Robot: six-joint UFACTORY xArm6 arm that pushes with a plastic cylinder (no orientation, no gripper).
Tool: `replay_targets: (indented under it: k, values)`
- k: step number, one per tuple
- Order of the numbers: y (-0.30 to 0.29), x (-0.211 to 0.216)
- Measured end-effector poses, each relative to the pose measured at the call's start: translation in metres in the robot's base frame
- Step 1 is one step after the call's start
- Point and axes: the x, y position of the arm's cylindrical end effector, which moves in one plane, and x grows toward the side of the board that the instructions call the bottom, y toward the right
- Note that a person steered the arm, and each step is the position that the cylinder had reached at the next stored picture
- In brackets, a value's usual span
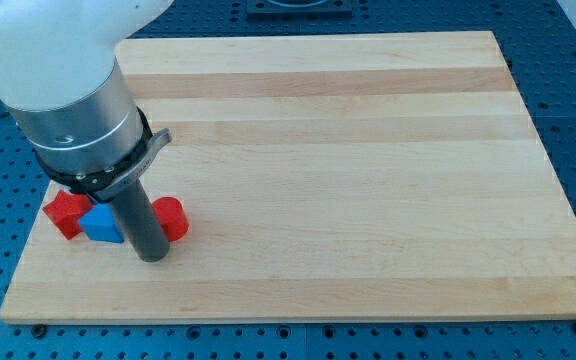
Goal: Move the red star closer to the red circle
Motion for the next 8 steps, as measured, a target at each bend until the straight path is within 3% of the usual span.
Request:
replay_targets:
  k: [2,4,8]
  values:
    - [-0.068,0.017]
    - [-0.146,0.008]
    - [-0.123,-0.045]
